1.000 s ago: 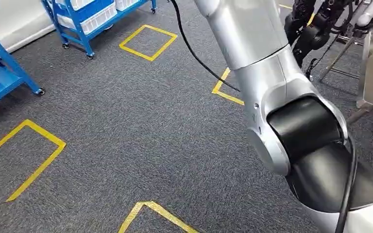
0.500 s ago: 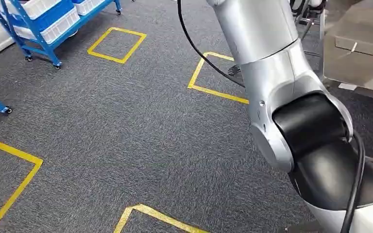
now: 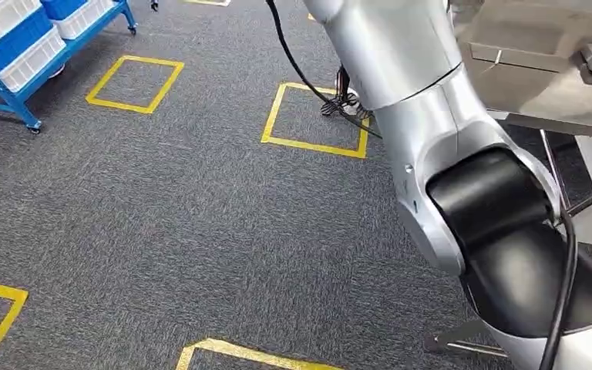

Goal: Take the parts from the cabinet and place them on the table.

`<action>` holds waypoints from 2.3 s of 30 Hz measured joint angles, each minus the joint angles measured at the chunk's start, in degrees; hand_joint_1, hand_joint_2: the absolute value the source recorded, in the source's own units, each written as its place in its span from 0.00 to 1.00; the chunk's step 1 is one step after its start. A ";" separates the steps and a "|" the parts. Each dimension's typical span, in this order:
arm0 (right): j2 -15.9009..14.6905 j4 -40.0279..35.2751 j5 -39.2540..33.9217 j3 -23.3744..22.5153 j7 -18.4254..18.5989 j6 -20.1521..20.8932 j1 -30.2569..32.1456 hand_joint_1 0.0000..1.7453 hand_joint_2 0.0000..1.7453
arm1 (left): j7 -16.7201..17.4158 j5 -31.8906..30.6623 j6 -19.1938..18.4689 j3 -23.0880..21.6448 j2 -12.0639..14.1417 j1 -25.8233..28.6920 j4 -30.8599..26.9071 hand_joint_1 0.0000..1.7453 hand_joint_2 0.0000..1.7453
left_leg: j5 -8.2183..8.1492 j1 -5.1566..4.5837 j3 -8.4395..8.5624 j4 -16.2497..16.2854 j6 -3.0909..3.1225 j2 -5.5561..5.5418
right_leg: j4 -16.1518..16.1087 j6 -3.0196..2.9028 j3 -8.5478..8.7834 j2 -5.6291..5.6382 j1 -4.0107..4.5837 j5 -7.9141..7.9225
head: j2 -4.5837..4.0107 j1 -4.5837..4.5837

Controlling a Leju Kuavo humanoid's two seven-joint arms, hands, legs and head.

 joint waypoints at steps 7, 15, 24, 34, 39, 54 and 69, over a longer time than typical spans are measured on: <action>-0.39 0.85 -0.11 0.83 -0.22 -0.09 -0.50 1.00 1.00 | 0.02 -0.42 0.33 -0.07 0.17 0.02 0.00 0.00 1.00 | -0.13 -0.39 0.11 -0.11 0.70 3.28 | 12.27 0.61 -5.73 -4.43 -0.56 -3.80 | 0.00 0.07; -0.37 1.25 -0.09 1.03 -0.22 -0.17 -0.90 1.00 1.00 | 0.11 -0.44 0.48 -0.11 -0.07 -0.07 0.22 0.00 1.00 | -1.37 -0.42 0.38 0.20 -1.18 5.15 | -2.59 -1.50 1.82 -5.77 0.22 1.11 | 0.00 0.05; -0.29 1.23 -0.24 1.42 -0.15 -0.04 -1.08 1.00 1.00 | -0.87 -0.48 0.46 -0.13 0.33 0.23 0.39 0.00 1.00 | -0.16 -0.04 -1.90 4.30 -1.53 0.28 | -1.32 -1.87 1.53 -0.73 0.02 0.86 | 0.00 0.02; -1.40 1.03 -0.92 1.66 -0.04 0.24 -1.76 1.00 1.00 | -1.13 -0.59 0.28 -0.13 0.61 0.08 0.94 0.00 1.00 | 0.16 -0.27 -0.47 0.42 0.56 1.40 | 11.62 0.65 -5.30 -3.86 -0.06 -5.97 | 0.00 0.05; -1.77 0.96 -0.98 1.73 0.20 0.22 -1.69 1.00 1.00 | -0.92 -0.76 0.31 -0.13 0.94 -0.01 1.18 0.00 1.00 | -0.02 -0.46 -0.29 0.44 0.54 3.74 | 6.24 0.16 -2.00 -4.84 -0.16 -1.31 | 0.00 0.07; -1.68 0.29 -1.05 2.01 0.70 0.37 -2.14 1.00 1.00 | -1.13 -1.11 0.26 -0.17 1.24 0.17 2.32 0.00 1.00 | -2.22 -0.24 -4.39 9.36 -1.59 1.18 | -1.63 -2.39 2.21 -1.26 0.48 0.47 | 0.00 0.02; -2.58 0.11 -0.94 2.10 0.87 0.35 -2.68 1.00 1.00 | -2.23 -1.40 -0.33 -0.26 1.73 -0.07 2.47 0.00 1.00 | -0.35 -0.27 -0.05 0.44 0.59 3.56 | 9.71 0.61 -4.33 -4.60 -0.52 -2.55 | 0.00 0.07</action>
